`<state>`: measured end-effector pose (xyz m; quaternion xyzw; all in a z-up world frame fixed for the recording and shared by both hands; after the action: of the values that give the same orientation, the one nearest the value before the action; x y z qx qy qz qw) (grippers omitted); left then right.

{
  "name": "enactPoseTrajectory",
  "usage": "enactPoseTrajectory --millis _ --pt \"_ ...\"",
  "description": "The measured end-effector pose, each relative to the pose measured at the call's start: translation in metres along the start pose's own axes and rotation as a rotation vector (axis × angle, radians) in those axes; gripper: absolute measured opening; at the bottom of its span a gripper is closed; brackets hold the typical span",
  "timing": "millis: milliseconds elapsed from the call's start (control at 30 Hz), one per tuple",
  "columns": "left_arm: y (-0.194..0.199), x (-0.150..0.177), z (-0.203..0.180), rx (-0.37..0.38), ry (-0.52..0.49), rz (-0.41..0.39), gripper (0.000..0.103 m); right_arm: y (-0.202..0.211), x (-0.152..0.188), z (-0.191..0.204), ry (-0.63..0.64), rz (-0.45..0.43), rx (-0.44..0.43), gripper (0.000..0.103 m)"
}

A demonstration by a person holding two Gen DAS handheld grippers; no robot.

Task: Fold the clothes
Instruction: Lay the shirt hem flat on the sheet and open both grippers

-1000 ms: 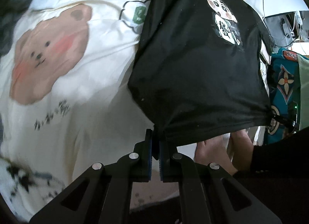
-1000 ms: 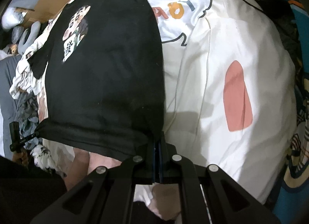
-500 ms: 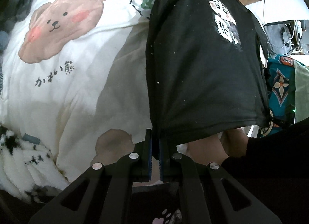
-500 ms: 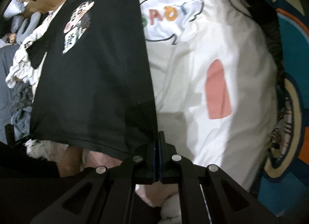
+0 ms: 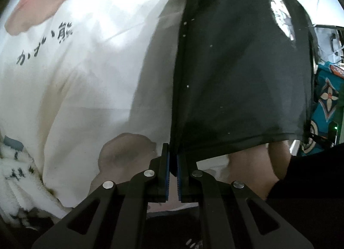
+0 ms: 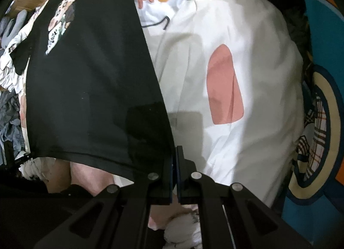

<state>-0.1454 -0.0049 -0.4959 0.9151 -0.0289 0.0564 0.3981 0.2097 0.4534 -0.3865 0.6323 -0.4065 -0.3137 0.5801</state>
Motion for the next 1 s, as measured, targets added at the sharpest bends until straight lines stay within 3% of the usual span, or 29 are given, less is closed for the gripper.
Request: enactPoseTrajectory --millis 433,667,800,867,933,1000 --pt "-0.016 0.004 0.021 -0.014 0.042 0.019 0.004 -0.027 -0.005 -0.008 0.019 0.05 0.064 0.002" --pt "-0.035 -0.004 0.034 -0.045 0.087 0.025 0.004 -0.062 -0.008 -0.014 -0.041 0.057 0.064 0.002" --pt "-0.031 -0.004 0.039 -0.054 0.119 0.049 0.011 -0.063 -0.008 -0.017 -0.075 0.047 0.041 0.003" --pt "-0.026 -0.001 0.044 -0.073 0.147 0.057 0.019 -0.061 -0.007 -0.02 -0.088 0.052 0.024 0.007" --pt "-0.02 0.003 0.047 -0.098 0.16 0.057 0.032 -0.055 -0.006 -0.023 -0.104 0.054 0.02 0.021" --pt "-0.009 0.006 0.049 -0.117 0.171 0.05 0.035 -0.048 -0.004 -0.027 -0.121 0.054 0.02 0.033"
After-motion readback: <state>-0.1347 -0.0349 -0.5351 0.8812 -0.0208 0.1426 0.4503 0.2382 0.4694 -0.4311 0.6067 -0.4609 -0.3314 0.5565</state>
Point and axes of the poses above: each gripper's, at about its wrist camera, not at the fingertips, and y roughly against the way its jaws point, z to its left, x to its underside, the point moved 7 cm from there along -y, roughly the way its jaws point, and after that the axes turned 7 degrees about -z, right-handed, at the moved point
